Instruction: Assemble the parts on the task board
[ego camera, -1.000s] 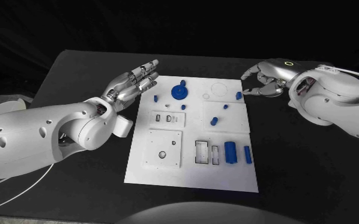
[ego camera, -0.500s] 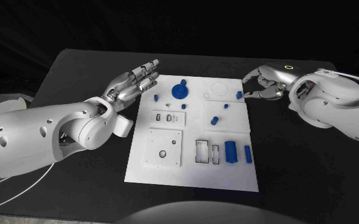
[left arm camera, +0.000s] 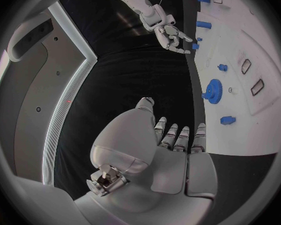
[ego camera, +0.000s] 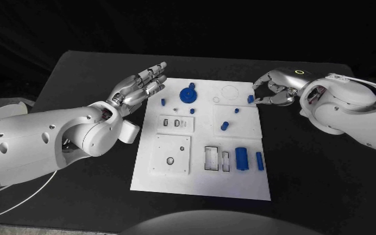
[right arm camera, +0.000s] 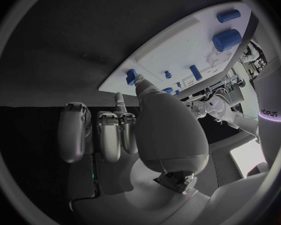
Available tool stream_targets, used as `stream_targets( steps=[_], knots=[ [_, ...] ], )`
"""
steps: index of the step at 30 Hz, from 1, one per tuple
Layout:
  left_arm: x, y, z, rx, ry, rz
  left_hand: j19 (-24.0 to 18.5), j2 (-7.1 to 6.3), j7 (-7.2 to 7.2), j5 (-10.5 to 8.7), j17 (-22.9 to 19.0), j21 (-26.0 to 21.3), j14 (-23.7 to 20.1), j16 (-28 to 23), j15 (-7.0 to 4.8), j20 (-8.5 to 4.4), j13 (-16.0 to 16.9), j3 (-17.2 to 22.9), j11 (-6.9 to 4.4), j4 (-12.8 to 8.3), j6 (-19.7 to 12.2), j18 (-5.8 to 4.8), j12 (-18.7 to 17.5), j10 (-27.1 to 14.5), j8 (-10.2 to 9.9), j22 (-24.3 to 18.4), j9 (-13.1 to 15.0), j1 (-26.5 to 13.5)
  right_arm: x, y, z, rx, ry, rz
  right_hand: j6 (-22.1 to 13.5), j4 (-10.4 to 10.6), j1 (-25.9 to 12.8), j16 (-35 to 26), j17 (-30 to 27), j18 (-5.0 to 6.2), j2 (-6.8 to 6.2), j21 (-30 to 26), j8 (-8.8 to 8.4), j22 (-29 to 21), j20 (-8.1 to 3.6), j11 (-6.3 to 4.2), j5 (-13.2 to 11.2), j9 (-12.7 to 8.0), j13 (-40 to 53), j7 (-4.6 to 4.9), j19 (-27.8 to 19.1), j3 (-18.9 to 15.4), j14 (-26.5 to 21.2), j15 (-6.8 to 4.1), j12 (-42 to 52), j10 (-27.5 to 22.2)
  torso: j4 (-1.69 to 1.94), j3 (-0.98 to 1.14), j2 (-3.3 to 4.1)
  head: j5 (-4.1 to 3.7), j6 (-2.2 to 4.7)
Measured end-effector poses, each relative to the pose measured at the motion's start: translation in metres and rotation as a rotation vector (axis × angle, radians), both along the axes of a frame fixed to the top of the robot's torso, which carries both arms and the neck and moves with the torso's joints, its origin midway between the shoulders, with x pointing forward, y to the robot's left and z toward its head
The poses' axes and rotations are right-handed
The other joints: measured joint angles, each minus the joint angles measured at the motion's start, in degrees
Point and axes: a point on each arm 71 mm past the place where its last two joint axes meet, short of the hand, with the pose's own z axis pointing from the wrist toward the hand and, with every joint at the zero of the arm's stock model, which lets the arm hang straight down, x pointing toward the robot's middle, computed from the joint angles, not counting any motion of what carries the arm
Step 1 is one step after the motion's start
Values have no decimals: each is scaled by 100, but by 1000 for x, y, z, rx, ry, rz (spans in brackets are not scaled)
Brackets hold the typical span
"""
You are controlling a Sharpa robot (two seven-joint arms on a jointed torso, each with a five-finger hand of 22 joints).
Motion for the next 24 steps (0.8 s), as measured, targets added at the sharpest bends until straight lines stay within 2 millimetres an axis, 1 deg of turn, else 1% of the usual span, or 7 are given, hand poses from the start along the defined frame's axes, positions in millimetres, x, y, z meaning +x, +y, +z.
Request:
stream_targets(
  steps=[5, 7, 12, 14, 19, 23, 24],
  knots=[
    [0, 0, 0, 0, 0, -1, 0, 0, 0, -3, 0, 0, 0, 0, 0, 0, 0, 0, 0, 0, 0, 0, 0, 0, 0, 0, 0, 0, 1, 2, -3, 0, 4, 2, 44, 32, 24, 0, 0, 0, -23, 0, 44, 0, 0, 0, 31, 21, 0, 5, 0, 0, 0, 0, 0, 0, 1, -1, 1, 0, -15],
    [0, 0, 0, -1, 1, -2, 0, 0, 0, -3, 0, 0, 0, 0, 0, 0, 0, 0, 0, 0, 0, 0, 0, 0, 0, 0, 0, 0, 1, 2, -4, 0, 6, 2, 62, 32, 26, 0, 0, 0, -21, 0, 44, 0, 0, 0, 31, 28, 0, -14, 0, 0, 0, 0, 0, 0, 1, -1, 0, 0, -19],
    [0, -1, 0, -1, 1, -3, 0, 0, 0, -3, 3, 0, 0, 0, 0, 0, 0, 0, 0, 0, 0, 0, 0, 0, 0, 0, 0, 0, 1, 4, -5, 0, 8, 4, 62, 32, 72, -22, 5, 0, 25, -31, 44, -1, 0, 0, 108, 46, 0, -14, 0, 0, 0, 0, 0, 0, 2, -1, 0, 2, -24],
    [0, -1, 0, -1, 1, -4, 0, 0, 0, -3, 5, 0, 0, 0, 0, 0, -1, 0, 0, 0, 0, 0, 0, 0, 0, 0, 0, 0, 2, 4, -6, 0, 9, 4, 92, 32, 93, -22, 5, 0, -1, -31, 68, -1, 0, 0, 187, 60, 0, -2, 0, 0, 0, 0, 0, 0, 2, -1, 0, 4, -32],
    [0, -1, 0, -2, 2, -5, 0, 0, 0, -3, 5, 0, 0, 0, 0, 0, -1, 0, 0, 0, 0, 0, 0, 0, 0, 0, 0, 0, 3, 6, -6, -1, 10, 5, 144, 32, 137, -22, 4, 0, 15, -37, 111, -1, 0, 0, 422, 106, 0, -14, 0, 0, 0, 0, 0, 0, 2, -1, 0, 7, -51],
    [0, -1, 0, -2, 2, -6, 0, 0, 0, -3, 4, 0, 0, 0, 0, 0, -1, 0, 0, 0, 0, 0, 0, 0, 0, 0, 0, 0, 3, 7, -7, -1, 11, 7, 170, 32, 160, -22, 4, 0, 38, -66, 154, -1, 0, 0, 497, 131, 0, 1, 0, 1, 0, 0, 0, 0, 2, -1, 0, 10, -65],
    [0, -1, 0, -2, 2, -6, 0, 0, 0, -3, 4, 0, 0, 0, 0, 0, -1, 0, 0, 0, 0, 0, 0, 0, 0, -1, 0, 0, 4, 7, -7, -1, 11, 7, 188, 32, 160, -22, 4, 0, 38, -66, 154, -1, 0, 0, 497, 135, 0, -17, 0, 1, 0, 0, 0, 0, 2, -1, 0, 10, -66]
  ],
)
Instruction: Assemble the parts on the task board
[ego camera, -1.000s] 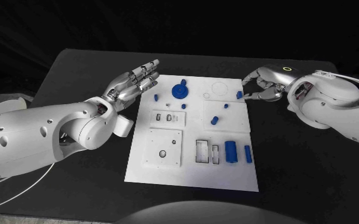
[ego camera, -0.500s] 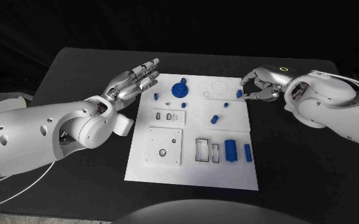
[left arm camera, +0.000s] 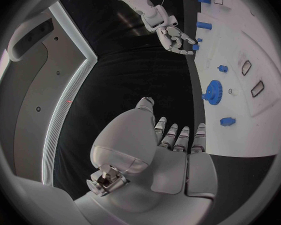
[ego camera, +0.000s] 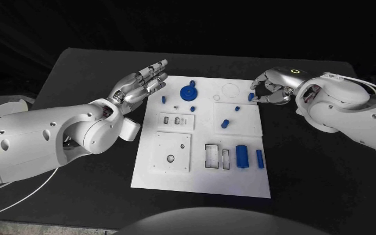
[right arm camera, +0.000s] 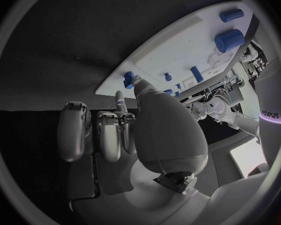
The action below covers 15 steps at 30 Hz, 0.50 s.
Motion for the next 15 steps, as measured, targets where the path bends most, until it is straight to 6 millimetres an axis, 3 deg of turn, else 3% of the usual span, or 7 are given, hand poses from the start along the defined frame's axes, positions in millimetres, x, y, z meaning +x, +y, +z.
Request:
stream_targets(
  steps=[10, 15],
  knots=[
    [0, 0, 0, 0, 0, 0, 0, 0, 0, 0, 0, 0, 0, 0, 0, 0, 0, 0, 0, 0, 0, 0, 0, 0, 0, 0, 0, 0, 1, 2, -1, 1, 3, 2, 87, 0, 23, 0, 0, 0, -23, -26, 97, -1, 0, 0, 43, 77, 0, -5, 0, 0, 0, 0, 0, 0, 0, 0, -1, 1, -25],
    [0, 0, 0, 0, 0, 0, 0, 0, 0, 0, -1, 0, 0, 0, 0, 0, 0, 0, 0, 0, 0, 0, 0, 0, 0, 0, 0, 0, 2, 3, -2, 1, 5, 3, 180, 0, 52, 0, -1, 0, 7, -27, 249, -1, 0, 0, 235, 207, 0, -38, 0, 0, 0, 0, 0, 0, 1, 0, -1, -4, -33]
  ],
)
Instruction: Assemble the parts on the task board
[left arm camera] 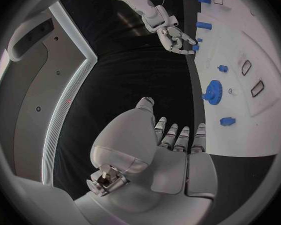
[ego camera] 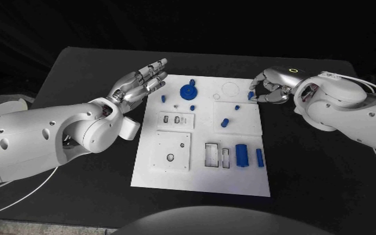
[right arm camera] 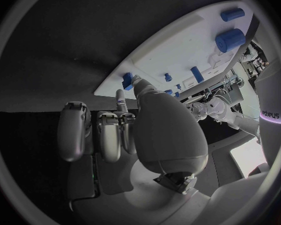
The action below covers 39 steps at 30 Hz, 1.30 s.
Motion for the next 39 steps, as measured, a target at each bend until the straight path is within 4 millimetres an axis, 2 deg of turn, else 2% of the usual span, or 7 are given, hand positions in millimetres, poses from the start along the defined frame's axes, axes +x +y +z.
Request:
stream_targets(
  steps=[4, 22, 26, 29, 33, 34, 39],
  knots=[
    [0, 0, 0, 0, 0, 0, 0, 0, 0, 0, 0, 0, 0, 0, 0, 0, 0, 0, 0, 0, 0, 0, 0, 0, 0, 0, 0, 0, 0, 1, 0, 0, 1, 1, 2, 0, 15, 0, 0, 0, 15, -22, 84, 0, 0, 0, 132, 89, 0, -2, 0, 0, 0, 0, 0, 0, 0, 0, 0, -1, -2],
    [0, 0, 0, -1, 3, -4, 0, 0, 0, 0, -1, 0, 0, 0, 0, 0, 0, 0, 0, 0, 0, 0, 0, 0, 0, 0, 0, 0, 1, 4, -4, 1, 9, 6, 41, -34, 23, 0, -1, 0, 23, -22, 176, 4, 0, 0, 234, 179, 4, 0, 0, 0, 0, 0, 0, 0, 0, 0, 1, 9, -14],
    [0, 0, 0, -1, 3, -4, 6, 0, 0, 0, -1, 0, 0, 0, 0, 5, 0, 9, 0, -9, 0, 0, 0, 0, 0, 0, 0, 0, 0, 6, -7, 2, 14, 8, 41, -99, 56, 0, -1, 0, 56, -43, 288, 4, -2, 0, 523, 288, 4, 0, 2, 17, 0, 0, 0, 0, 0, 3, 1, 14, -21],
    [0, 0, 0, -1, 3, -5, 21, 0, 0, 0, -1, 0, 0, 0, 0, 20, 0, 16, 0, -16, 0, 0, 0, 0, 0, 0, 0, 0, 0, 7, -9, 5, 14, 11, 52, -177, 100, 0, -2, 0, 100, -43, 403, 3, -22, 0, 870, 393, 4, -11, 22, 67, -8, -8, 0, 0, -1, 3, 2, 18, -27],
    [0, 0, 0, -1, 3, -5, 20, 0, 0, 0, -1, 0, 0, 0, 0, 20, -1, 16, 0, -16, 0, 0, 0, 0, 0, 0, 0, 0, 0, 7, -8, 16, 2, 14, 157, -313, 154, 0, -2, 0, 90, -43, 605, 3, -22, -20, 1354, 516, 4, -33, 22, 167, 0, -43, 0, -20, -1, 3, 2, 19, -41],
    [0, 1, 0, -1, 4, -5, 21, 0, 0, 0, -1, 0, 0, 0, 0, 20, 0, 16, 0, -16, 0, 0, 0, 0, 0, 0, 0, 0, 0, 7, -8, 19, -2, 14, 167, -336, 155, 0, -2, 0, 91, -43, 663, 3, -22, -21, 1423, 516, 4, -23, 22, 189, 0, -43, 0, -21, -1, 3, 3, 21, -42],
    [0, 1, 0, -1, 4, -4, 21, 0, 0, 0, -1, 0, 0, 0, 0, 20, -1, 16, 0, -16, 0, 0, 0, 0, 0, 0, 0, 0, 0, 7, -6, 41, -33, 15, 198, -428, 252, 0, -2, 0, 110, -43, 666, 2, -43, -42, 1561, 515, 3, 8, 0, 259, -13, -56, 0, 0, -2, 3, 2, 25, -47]
  ],
)
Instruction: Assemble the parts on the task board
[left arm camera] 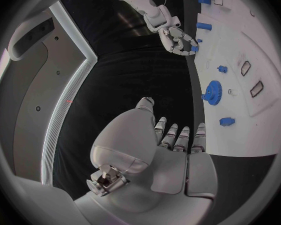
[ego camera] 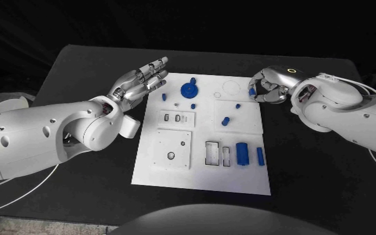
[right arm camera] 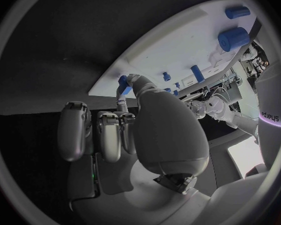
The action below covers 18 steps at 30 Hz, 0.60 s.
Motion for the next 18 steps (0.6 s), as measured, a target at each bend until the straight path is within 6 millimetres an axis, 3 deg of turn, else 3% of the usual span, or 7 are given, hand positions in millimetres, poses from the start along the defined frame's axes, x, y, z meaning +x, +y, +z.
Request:
stream_targets(
  steps=[9, 18],
  knots=[
    [0, 1, 0, 1, 1, 1, 0, 0, 0, 0, 0, 0, 0, 0, 0, 0, 0, 0, 0, 0, 0, 0, 0, 0, 0, 0, 0, 0, -7, 7, 9, 57, -65, 20, 10, -11, 27, -23, 0, 0, 4, 0, 0, -1, 0, 0, 0, 0, -1, 10, 0, 2, -7, -7, 0, 0, -4, 0, -2, 36, 14],
    [0, 1, 0, 1, 2, 1, 0, 0, 0, 0, 0, 0, 1, 0, 1, 0, 0, 0, 2, 0, 0, 0, 0, 2, 0, 0, 0, 0, -27, 57, 39, 123, -107, 145, 10, -17, -77, -45, -1, 0, 73, 0, 0, -1, 0, 0, -334, 0, -1, 10, 0, -6, -7, -7, 0, 0, -1, -7, -6, 35, -3]
  ],
)
